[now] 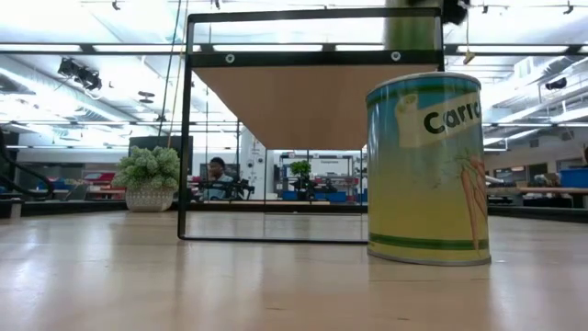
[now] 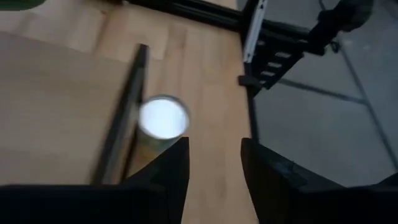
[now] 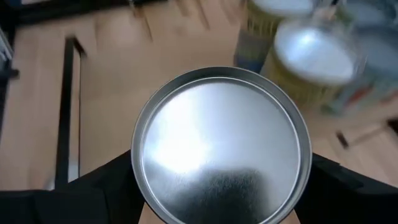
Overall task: Pick and place cans onto a shelf
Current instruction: Put the large canned oranges on the shelf
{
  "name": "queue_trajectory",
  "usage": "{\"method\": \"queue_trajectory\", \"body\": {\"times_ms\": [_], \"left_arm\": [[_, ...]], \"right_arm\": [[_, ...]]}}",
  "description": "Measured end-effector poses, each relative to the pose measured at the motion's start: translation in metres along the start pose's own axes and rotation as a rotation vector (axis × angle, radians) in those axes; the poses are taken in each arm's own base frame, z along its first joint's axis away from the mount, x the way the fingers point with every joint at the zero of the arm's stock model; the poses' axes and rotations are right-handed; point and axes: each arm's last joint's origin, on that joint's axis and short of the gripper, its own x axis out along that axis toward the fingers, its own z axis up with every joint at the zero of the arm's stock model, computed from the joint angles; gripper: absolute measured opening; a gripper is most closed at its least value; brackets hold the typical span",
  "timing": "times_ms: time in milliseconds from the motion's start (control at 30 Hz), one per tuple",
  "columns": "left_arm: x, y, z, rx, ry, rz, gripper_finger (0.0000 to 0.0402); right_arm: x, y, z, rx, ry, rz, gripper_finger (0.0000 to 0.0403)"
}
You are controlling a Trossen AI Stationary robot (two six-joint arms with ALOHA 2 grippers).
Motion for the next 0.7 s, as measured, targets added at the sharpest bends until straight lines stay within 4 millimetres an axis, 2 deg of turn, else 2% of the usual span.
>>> {"method": "queue_trajectory", "body": {"times_ms": [100,233,467,700], "left_arm": [[-0.014,0.009,0.007,0.040,-0.003,0.026,0.0150],[-0.029,0.027,0.007,0.054,-0.016,0.052,0.0138],[-0.057,0.058,-0.006,0.026,-0.034,0.088,0.0106],[-0.070,0.082,-0.024,0.009,-0.037,0.132,0.0093]], "right_arm": [[0.008,0.000,0.017,-0.004,-0.017,0.026,0.0321],[0.025,0.009,0.038,-0.008,-0.054,0.080,0.0321],[0.059,0.029,0.067,-0.034,-0.038,0.068,0.0321],[0.099,0.042,0.081,-0.002,0.013,0.066,0.0321]]}}
